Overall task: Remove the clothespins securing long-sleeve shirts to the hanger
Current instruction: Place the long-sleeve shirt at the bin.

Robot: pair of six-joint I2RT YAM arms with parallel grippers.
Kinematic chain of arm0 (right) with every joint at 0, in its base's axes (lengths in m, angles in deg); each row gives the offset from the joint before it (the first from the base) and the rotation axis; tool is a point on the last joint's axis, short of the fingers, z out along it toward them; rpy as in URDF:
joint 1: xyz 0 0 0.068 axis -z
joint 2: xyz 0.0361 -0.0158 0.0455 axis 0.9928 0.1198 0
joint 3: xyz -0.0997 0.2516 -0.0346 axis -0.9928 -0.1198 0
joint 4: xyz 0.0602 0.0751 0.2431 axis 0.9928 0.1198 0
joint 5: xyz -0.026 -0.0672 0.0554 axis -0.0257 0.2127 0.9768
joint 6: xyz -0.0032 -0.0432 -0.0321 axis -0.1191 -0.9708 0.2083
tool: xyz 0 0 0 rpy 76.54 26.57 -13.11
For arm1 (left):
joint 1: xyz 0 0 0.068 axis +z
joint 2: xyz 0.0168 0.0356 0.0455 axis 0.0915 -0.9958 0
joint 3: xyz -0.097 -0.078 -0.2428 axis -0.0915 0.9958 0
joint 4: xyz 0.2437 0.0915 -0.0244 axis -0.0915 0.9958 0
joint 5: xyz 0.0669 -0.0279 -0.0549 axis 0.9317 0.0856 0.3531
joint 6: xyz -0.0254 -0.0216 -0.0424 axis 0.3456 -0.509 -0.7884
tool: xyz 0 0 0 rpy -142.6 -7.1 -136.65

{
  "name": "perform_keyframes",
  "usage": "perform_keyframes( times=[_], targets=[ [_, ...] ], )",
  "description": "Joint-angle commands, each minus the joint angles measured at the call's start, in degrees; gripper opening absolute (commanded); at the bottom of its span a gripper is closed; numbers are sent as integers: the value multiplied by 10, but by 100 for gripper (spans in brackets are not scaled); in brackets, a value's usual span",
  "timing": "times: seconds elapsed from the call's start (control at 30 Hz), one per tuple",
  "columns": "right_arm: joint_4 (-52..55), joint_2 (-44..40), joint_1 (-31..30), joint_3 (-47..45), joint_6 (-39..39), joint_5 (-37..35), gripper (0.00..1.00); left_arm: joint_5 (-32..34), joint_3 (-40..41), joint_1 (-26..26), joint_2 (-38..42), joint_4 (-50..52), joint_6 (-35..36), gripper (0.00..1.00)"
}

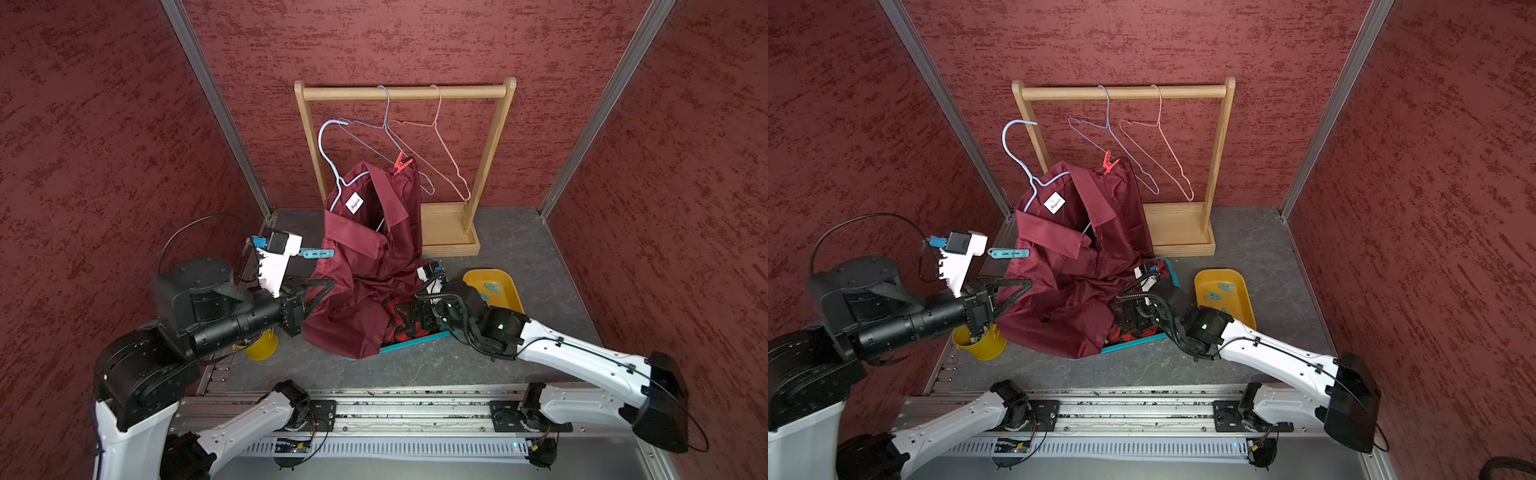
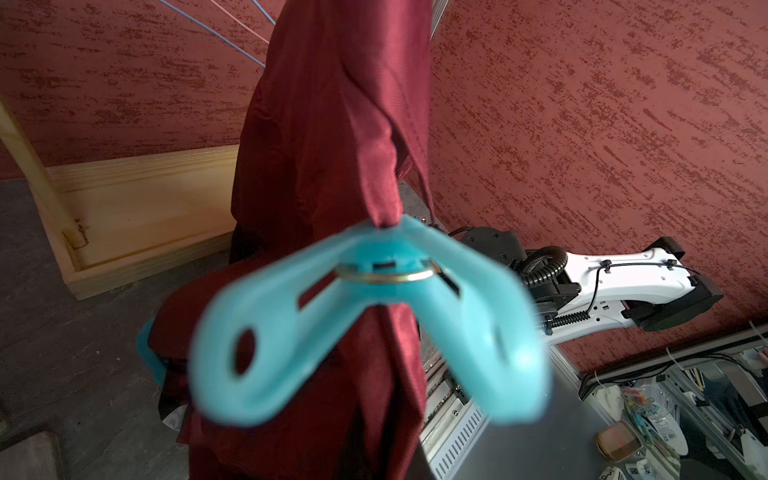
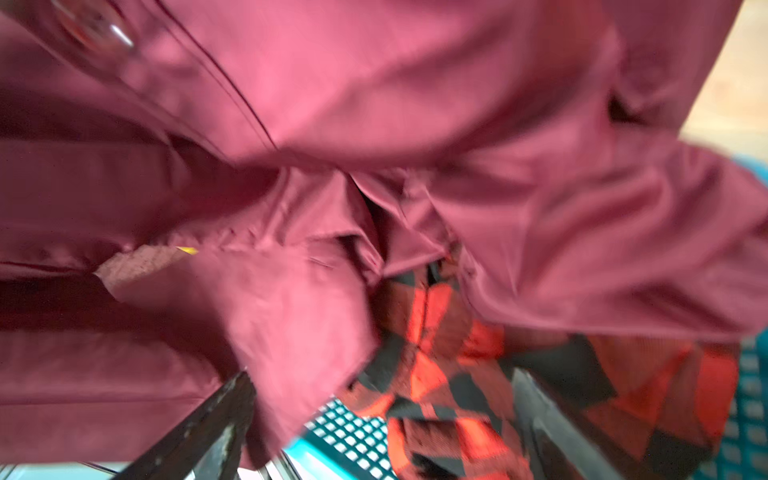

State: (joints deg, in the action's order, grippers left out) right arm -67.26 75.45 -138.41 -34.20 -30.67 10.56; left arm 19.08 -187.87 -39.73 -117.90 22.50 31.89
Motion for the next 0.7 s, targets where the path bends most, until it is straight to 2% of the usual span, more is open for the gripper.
perform_keyframes(
  times=[0.0, 0.17, 0.33, 0.5, 0.67],
  targets=[
    [-20, -33, 30, 2, 34, 14, 99, 2, 8, -3, 13, -40, 5, 0],
    [-31, -67, 131, 19, 59, 29, 99, 6, 33, -3, 31, -37, 14, 0],
    [-40, -21, 245, 57, 98, 58, 99, 7, 61, -3, 59, -43, 24, 0],
    [-87, 66, 292, 90, 112, 52, 99, 0, 72, -3, 84, -43, 29, 0],
    [-188, 150, 310, 119, 89, 151, 99, 3, 60, -3, 91, -41, 36, 0]
  ],
)
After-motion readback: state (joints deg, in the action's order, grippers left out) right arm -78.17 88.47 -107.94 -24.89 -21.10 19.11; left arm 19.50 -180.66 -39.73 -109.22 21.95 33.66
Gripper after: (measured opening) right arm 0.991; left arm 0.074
